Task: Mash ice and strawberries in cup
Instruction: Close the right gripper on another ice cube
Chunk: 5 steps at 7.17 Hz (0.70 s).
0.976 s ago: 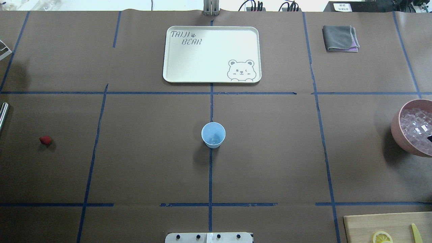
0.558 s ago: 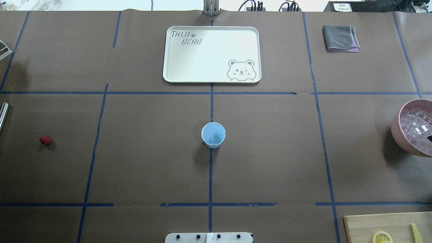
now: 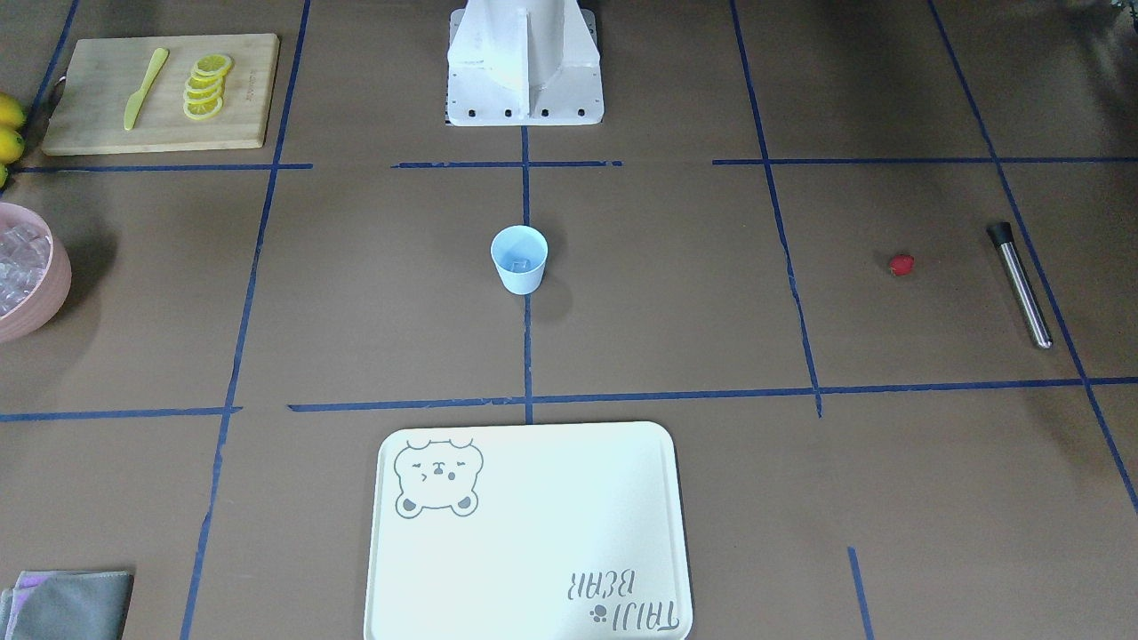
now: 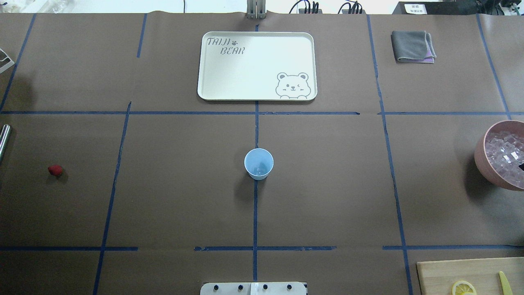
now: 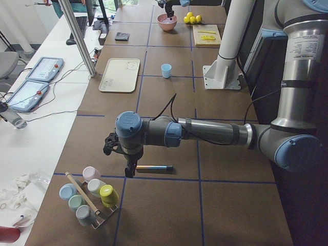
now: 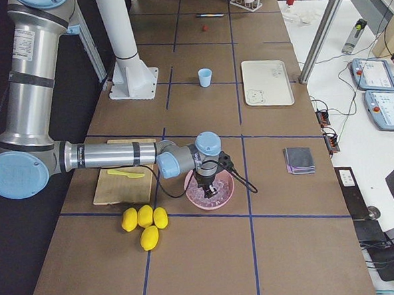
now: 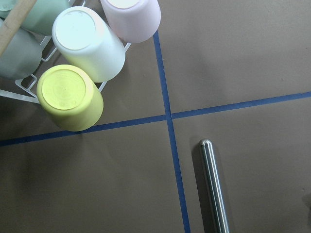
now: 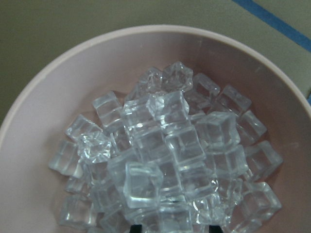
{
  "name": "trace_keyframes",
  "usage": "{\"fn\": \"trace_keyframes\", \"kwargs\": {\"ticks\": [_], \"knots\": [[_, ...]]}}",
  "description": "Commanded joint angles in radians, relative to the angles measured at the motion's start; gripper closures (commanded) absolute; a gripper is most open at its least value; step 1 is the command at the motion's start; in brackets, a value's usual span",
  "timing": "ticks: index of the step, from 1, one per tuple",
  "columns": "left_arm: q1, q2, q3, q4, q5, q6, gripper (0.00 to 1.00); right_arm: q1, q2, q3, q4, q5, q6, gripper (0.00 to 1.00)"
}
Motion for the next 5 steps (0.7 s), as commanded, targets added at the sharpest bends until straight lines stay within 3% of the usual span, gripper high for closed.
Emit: {"fn": "trace_keyframes", "kwargs": {"ticks": [1, 3, 4, 5], "knots": [[0.0, 0.0, -0.011, 0.006, 0.0, 0.0, 0.0, 0.003, -0.001, -0.001, 0.0, -0.003, 0.003, 0.44], [0.0, 0.0, -0.009, 0.006, 0.0, 0.0, 0.0, 0.003, 0.0, -0.005, 0.0, -0.005, 0.005, 0.45], [0.0, 0.0, -0.011, 0.006, 0.0, 0.0, 0.0, 0.003, 0.0, -0.005, 0.0, -0.003, 0.005, 0.5], [0.0, 0.0, -0.011, 0.006, 0.0, 0.0, 0.0, 0.003, 0.002, -0.005, 0.0, 0.0, 0.005, 0.65]]}}
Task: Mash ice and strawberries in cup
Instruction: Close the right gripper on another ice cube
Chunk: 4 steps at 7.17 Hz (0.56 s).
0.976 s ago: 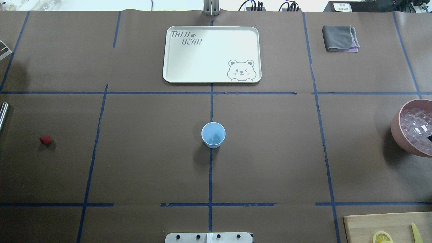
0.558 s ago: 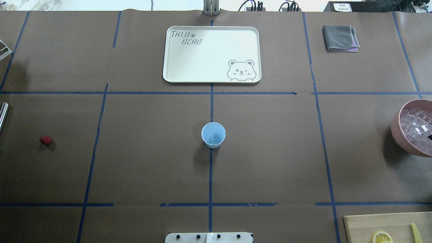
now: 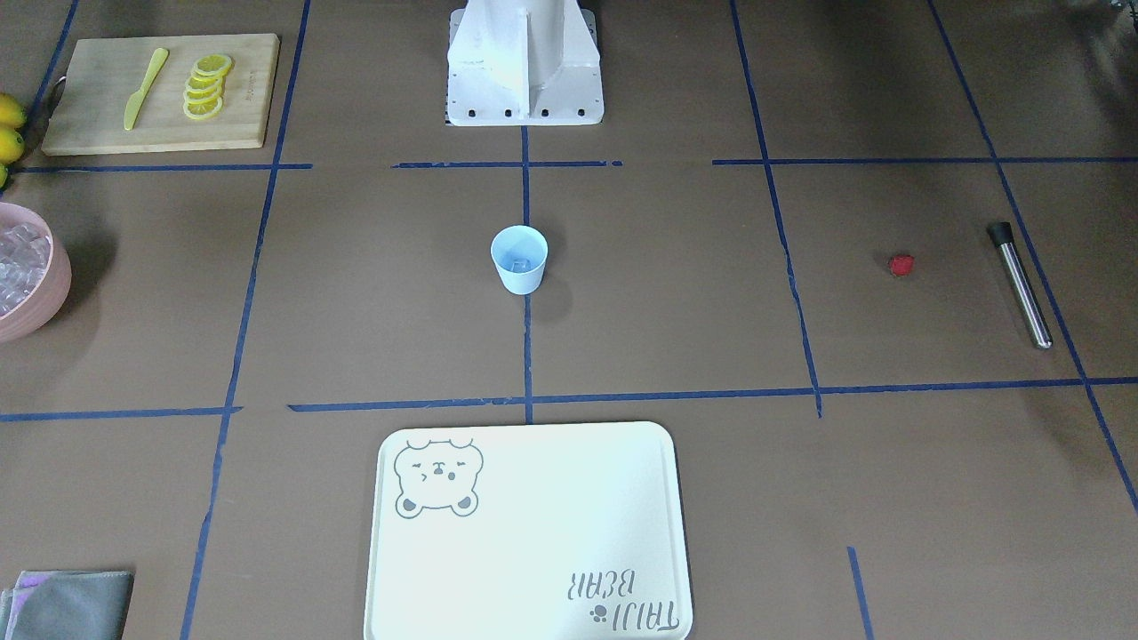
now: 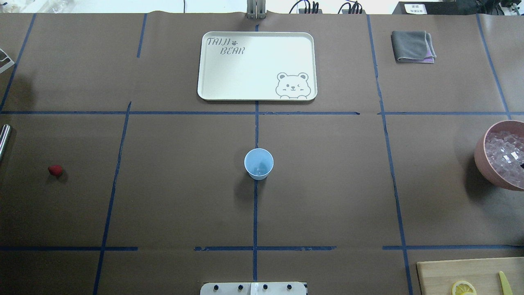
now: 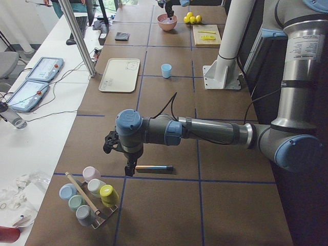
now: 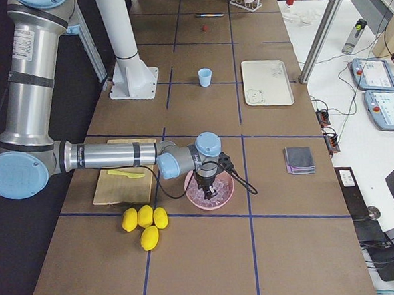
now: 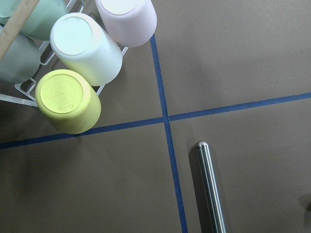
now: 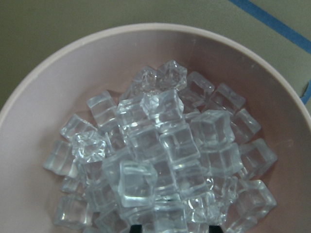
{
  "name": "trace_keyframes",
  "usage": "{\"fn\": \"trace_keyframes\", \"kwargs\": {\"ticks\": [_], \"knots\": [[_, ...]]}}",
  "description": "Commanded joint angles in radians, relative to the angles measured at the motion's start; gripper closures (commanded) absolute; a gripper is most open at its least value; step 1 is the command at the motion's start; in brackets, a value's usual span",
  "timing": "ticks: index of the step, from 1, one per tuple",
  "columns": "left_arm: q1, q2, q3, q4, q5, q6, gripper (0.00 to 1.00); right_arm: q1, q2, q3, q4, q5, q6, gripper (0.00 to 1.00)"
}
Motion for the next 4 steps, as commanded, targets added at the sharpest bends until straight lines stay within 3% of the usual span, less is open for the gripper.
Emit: {"fn": "trace_keyframes", "kwargs": {"ticks": [1, 2, 4], "knots": [[0.002, 0.0, 0.0, 0.0, 0.0, 0.0, 0.0, 0.0, 0.001, 0.001, 0.002, 0.006, 0.0, 0.82], [0.0, 0.0, 0.001, 0.0, 0.0, 0.0, 0.0, 0.0, 0.0, 0.001, 0.005, 0.007, 0.0, 0.96], [0.0, 0.0, 0.001, 0.0, 0.0, 0.0, 0.0, 0.044, -0.002, 0.021, 0.0, 0.012, -0.003, 1.0]]}}
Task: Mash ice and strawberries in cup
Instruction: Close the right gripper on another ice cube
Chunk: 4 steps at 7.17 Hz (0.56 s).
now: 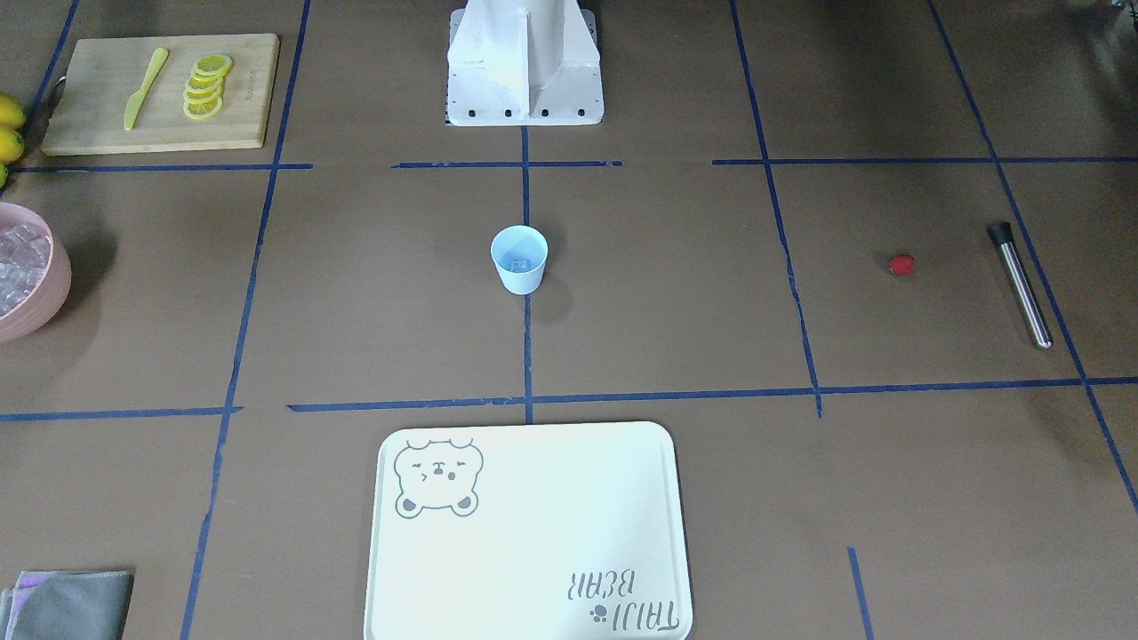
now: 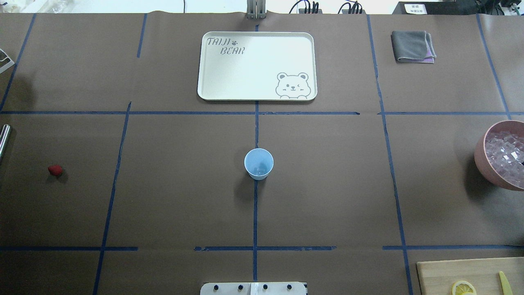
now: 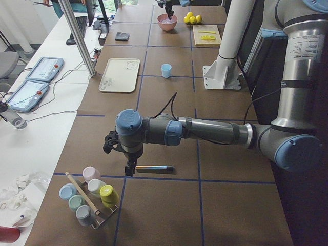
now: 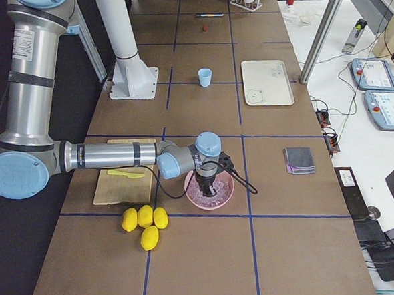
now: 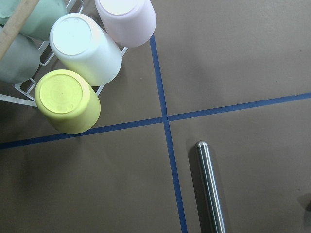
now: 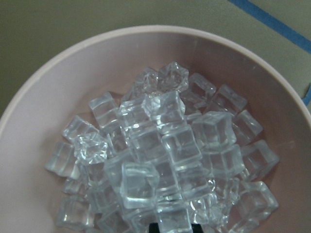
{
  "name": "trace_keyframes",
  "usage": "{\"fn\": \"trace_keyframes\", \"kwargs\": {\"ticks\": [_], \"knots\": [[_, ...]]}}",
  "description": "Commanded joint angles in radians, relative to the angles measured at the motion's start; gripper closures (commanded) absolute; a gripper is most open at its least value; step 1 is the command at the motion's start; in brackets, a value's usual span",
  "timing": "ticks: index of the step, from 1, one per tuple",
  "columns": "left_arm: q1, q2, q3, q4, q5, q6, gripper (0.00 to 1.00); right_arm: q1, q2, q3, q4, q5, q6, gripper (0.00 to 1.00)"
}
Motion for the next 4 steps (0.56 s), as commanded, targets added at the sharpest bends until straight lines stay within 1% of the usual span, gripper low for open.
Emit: {"fn": "trace_keyframes", "kwargs": {"ticks": [1, 2, 3, 4], "knots": [[0.0, 0.0, 0.0, 0.001, 0.0, 0.0, 0.0, 0.093, -0.011, 0.031, -0.008, 0.041, -0.009, 1.0], [0.0, 0.0, -0.001, 0.0, 0.0, 0.0, 0.0, 0.142, -0.018, 0.052, -0.014, 0.068, -0.012, 1.0], [0.0, 0.002, -0.001, 0.001, 0.0, 0.0, 0.0, 0.173, -0.024, 0.099, -0.051, 0.072, -0.011, 1.0], [0.0, 0.002, -0.001, 0.002, 0.0, 0.0, 0.0, 0.179, 0.0, 0.174, -0.133, 0.07, 0.004, 1.0]]}}
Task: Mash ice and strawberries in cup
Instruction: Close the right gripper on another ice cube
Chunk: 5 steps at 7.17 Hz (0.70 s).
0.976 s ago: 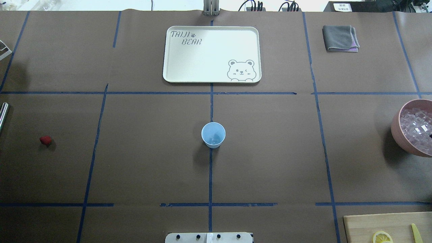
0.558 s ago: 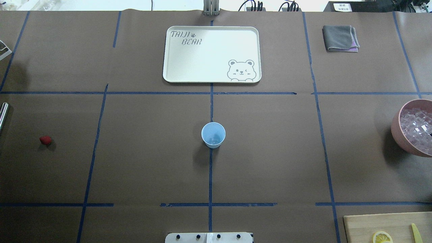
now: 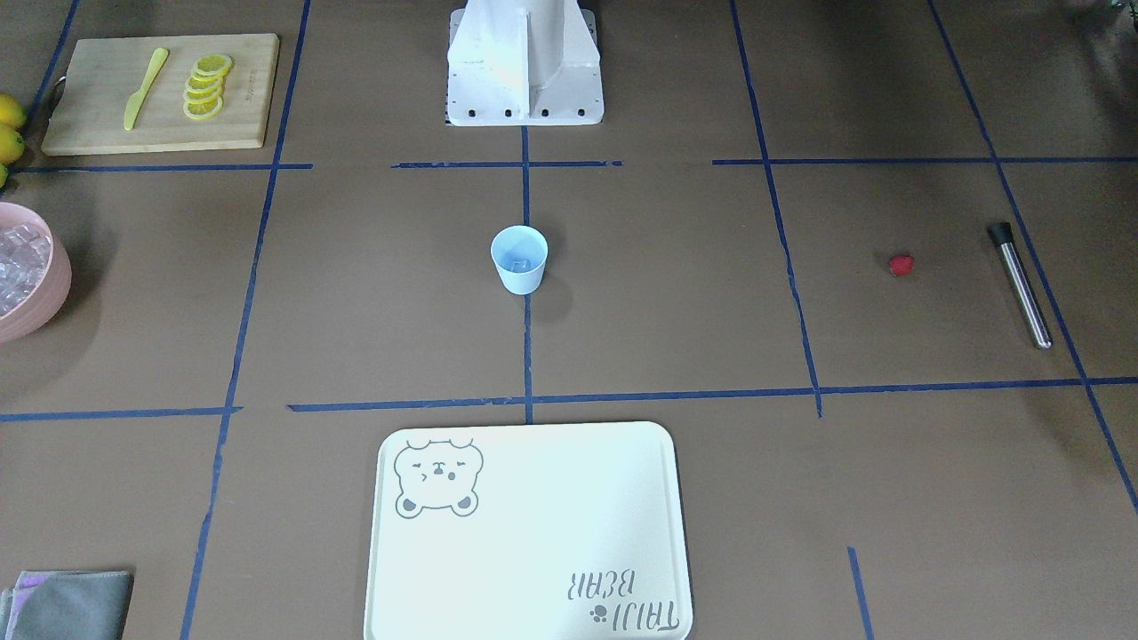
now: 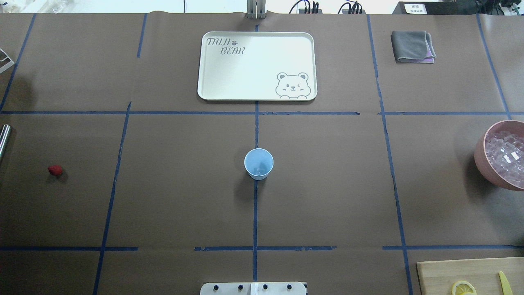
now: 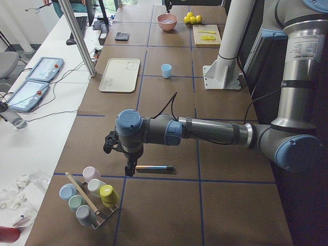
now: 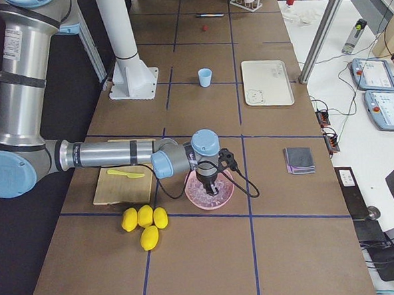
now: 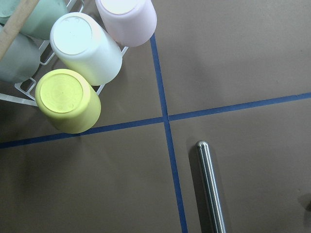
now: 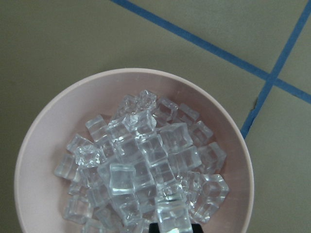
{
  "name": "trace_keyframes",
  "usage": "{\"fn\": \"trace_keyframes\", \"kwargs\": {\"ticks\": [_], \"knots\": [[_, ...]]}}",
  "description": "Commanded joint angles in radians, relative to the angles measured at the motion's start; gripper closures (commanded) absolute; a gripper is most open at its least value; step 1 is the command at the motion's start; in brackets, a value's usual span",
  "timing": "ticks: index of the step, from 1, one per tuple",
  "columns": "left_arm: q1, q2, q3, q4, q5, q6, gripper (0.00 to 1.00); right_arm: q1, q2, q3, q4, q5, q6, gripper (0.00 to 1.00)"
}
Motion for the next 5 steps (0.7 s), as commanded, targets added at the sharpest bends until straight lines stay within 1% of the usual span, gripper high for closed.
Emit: {"fn": "trace_keyframes", "kwargs": {"ticks": [1, 2, 3, 4, 5], "knots": [[0.0, -0.001, 0.0, -0.001, 0.0, 0.0, 0.0, 0.024, 0.071, 0.149, -0.202, 0.015, 0.021, 1.0], [0.0, -0.001, 0.001, 0.0, 0.0, 0.0, 0.0, 0.024, 0.221, 0.188, -0.39, 0.066, 0.08, 1.0], [0.0, 0.001, 0.003, 0.0, 0.0, 0.0, 0.0, -0.011, 0.324, 0.214, -0.499, 0.068, 0.135, 1.0], [0.0, 0.001, 0.003, 0.0, 0.0, 0.0, 0.0, -0.1, 0.392, 0.235, -0.505, 0.066, 0.289, 1.0], [0.0, 0.001, 0.006, 0.0, 0.0, 0.0, 0.0, -0.21, 0.488, 0.239, -0.507, 0.059, 0.462, 1.0]]}}
